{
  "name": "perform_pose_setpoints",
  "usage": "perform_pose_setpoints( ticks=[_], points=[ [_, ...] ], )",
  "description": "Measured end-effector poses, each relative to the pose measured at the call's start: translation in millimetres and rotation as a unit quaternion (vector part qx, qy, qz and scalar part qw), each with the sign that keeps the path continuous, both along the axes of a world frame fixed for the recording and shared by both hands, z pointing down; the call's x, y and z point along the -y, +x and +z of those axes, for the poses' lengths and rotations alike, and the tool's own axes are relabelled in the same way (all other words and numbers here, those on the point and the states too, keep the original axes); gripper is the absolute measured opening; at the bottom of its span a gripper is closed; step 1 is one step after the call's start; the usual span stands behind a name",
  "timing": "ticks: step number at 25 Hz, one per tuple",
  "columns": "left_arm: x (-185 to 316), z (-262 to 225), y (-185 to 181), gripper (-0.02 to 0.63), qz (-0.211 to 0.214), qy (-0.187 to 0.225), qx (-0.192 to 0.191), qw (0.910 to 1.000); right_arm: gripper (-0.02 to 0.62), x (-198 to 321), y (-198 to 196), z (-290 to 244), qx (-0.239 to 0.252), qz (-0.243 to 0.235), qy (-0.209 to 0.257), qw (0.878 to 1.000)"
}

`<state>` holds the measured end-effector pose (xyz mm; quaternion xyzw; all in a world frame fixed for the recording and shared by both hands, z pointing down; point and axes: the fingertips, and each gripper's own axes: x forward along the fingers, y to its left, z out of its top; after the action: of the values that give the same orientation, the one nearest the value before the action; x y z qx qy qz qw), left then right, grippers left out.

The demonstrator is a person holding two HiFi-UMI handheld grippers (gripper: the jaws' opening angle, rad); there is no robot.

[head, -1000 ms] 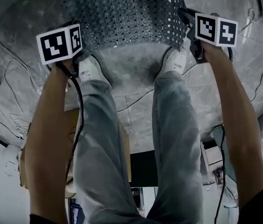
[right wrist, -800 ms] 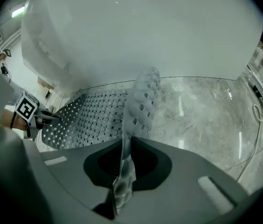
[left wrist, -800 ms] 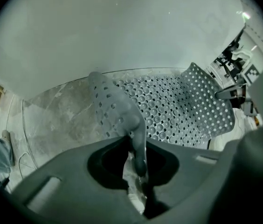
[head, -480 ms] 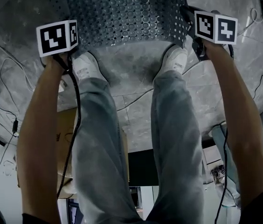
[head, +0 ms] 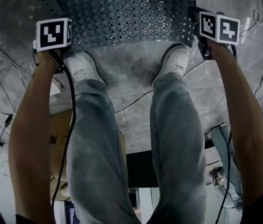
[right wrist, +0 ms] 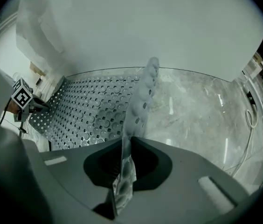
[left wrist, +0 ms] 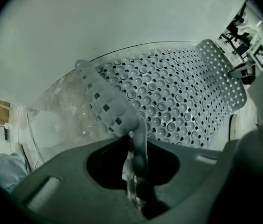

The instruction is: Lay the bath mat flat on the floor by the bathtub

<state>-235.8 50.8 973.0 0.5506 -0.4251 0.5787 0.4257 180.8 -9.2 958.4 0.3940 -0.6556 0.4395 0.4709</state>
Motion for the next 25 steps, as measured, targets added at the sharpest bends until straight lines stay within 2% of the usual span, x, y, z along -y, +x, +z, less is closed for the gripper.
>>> perform_pose_setpoints(
  ticks=[4,8,14,18,21,25],
  points=[
    [-2,1,-12,0.055,0.039,-0.011,0.049,0.998,0.026,-2,13,10,-0.015,-0.006,-0.005,1.0],
    [0,1,-20,0.055,0.063,-0.008,0.055,0.9964,0.025,1,14,11,-0.034,-0.023,-0.004,0.999],
    [-8,18,-38,0.043,0.04,-0.013,0.076,0.9962,0.021,-6,33,29,-0.084,-0.04,-0.009,0.996],
    [-21,33,-43,0.041,0.003,-0.026,0.041,0.9988,0.024,-5,44,39,-0.122,-0.107,-0.015,0.987],
    [-29,39,-56,0.048,-0.026,-0.03,0.046,0.9981,0.025,-5,50,47,-0.13,-0.107,-0.021,0.985],
    [-31,47,-64,0.049,-0.03,-0.024,0.059,0.9975,0.027,-9,53,56,-0.143,-0.1,-0.027,0.984]
  ],
)
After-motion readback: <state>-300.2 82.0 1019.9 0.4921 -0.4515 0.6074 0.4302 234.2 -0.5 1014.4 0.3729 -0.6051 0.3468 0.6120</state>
